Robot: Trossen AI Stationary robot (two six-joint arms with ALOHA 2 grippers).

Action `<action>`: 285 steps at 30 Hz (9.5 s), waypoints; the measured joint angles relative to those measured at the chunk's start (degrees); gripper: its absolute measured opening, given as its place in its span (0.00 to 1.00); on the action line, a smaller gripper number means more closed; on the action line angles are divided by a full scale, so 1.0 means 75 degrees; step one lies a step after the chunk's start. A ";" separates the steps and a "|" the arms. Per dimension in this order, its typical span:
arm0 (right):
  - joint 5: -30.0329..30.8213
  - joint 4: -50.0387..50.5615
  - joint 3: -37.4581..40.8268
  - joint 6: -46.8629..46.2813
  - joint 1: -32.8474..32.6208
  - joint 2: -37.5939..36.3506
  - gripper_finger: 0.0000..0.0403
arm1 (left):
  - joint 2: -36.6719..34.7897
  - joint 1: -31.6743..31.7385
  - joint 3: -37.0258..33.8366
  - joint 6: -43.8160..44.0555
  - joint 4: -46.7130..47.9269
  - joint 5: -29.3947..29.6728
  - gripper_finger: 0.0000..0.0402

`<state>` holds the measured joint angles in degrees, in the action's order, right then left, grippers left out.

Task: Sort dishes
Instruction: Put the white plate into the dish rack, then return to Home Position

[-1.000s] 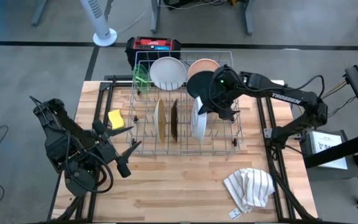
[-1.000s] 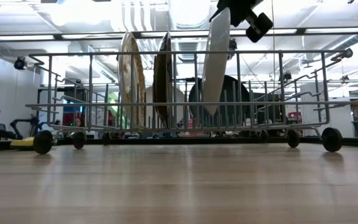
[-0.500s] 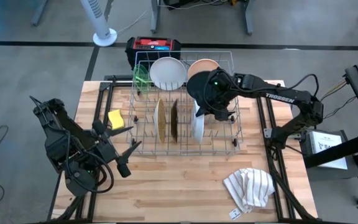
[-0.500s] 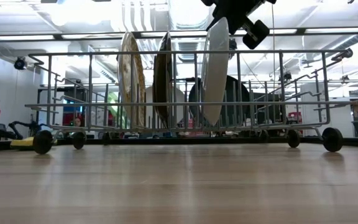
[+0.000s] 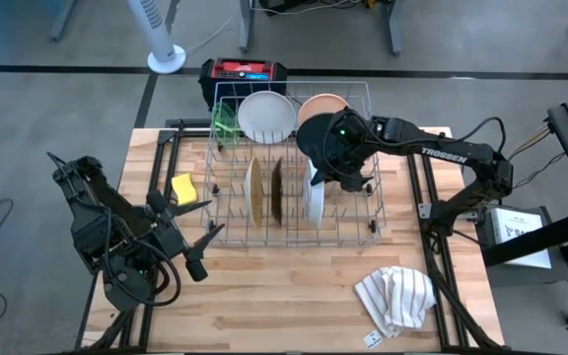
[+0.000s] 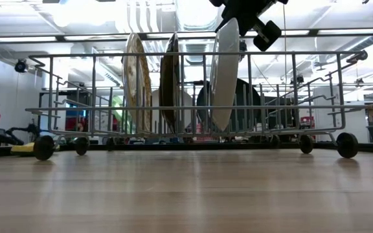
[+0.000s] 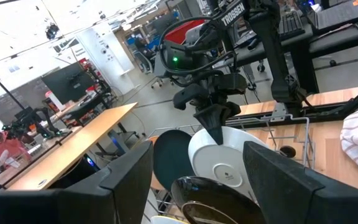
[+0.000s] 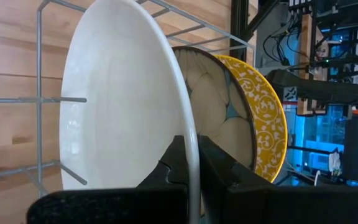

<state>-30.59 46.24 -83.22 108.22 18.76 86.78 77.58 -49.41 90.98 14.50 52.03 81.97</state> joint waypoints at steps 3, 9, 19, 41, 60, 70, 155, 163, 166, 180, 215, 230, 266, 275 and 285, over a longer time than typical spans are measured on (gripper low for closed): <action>0.0000 -0.0013 0.0000 -0.0012 0.0000 0.0000 0.00 | 0.0003 0.0000 0.0000 0.0005 0.0000 0.0000 0.59; 0.0000 -0.0055 0.0003 -0.0017 0.0000 0.0000 0.00 | 0.0003 0.0000 -0.0003 0.0032 0.0000 -0.0003 0.59; 0.0006 -0.0073 0.0011 -0.0020 0.0000 -0.0003 0.00 | 0.0006 0.0000 -0.0006 0.0221 0.0213 -0.0009 0.59; 0.0035 0.0085 0.0020 -0.0338 0.0000 -0.0029 0.10 | 0.0006 0.0000 -0.0006 0.0371 0.0278 -0.0009 0.59; 0.0035 -0.0134 0.0020 -0.2624 0.0000 -0.0020 0.26 | 0.0006 0.0000 -0.0006 0.0539 0.0280 -0.0009 0.59; 0.0047 -0.0163 0.0017 -0.2643 0.0000 -0.0020 0.34 | 0.0006 0.0000 -0.0006 0.0539 0.0280 -0.0009 0.59; 0.3459 -0.3779 0.2741 -1.2855 -0.4219 -0.3590 0.01 | 0.1098 -0.0391 -0.0108 0.0404 0.1377 -0.0697 0.58; 0.4600 -0.6238 0.3268 -1.2104 -0.4678 -0.3010 0.00 | 0.1443 -0.0336 -0.0108 -0.1799 -0.0933 -0.1354 0.58; 0.4899 -0.6163 0.2847 -1.2011 -0.4805 -0.2859 0.00 | 0.1560 -0.0296 -0.0108 -0.3229 -0.1977 -0.2059 0.58; 0.7070 -0.5000 0.1749 -1.1495 -0.6406 -0.2937 0.00 | 0.0915 0.0157 -0.0108 -0.5231 -0.2529 -0.3322 0.03; 0.5149 -0.5672 0.4511 -1.0647 -0.4663 -0.7114 0.00 | -0.1280 0.0204 -0.3824 -0.5732 -0.6084 -0.3131 0.00; 0.5531 -0.7786 0.7117 -1.0795 -0.4571 -0.8960 0.00 | -0.1499 0.0683 -0.4590 -0.6409 -0.7465 -0.4089 0.00; 0.5639 -0.6621 0.8600 -1.1842 -0.4150 -1.1489 0.00 | -0.1154 0.0968 -0.4615 -0.5781 -0.7351 -0.4188 0.00; 0.5610 -0.8152 1.0310 -1.2752 -0.4150 -1.1552 0.00 | -0.1154 0.0973 -0.4878 -0.5511 -0.7332 -0.4194 0.00; 0.5062 -0.8206 1.1030 -1.2788 -0.4150 -1.1499 0.00 | -0.1172 0.1031 -0.5290 -0.4988 -0.7544 -0.4198 0.00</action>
<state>7.38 -15.30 -0.49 12.32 -12.36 0.54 68.79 -41.68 51.30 -22.91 -4.55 50.49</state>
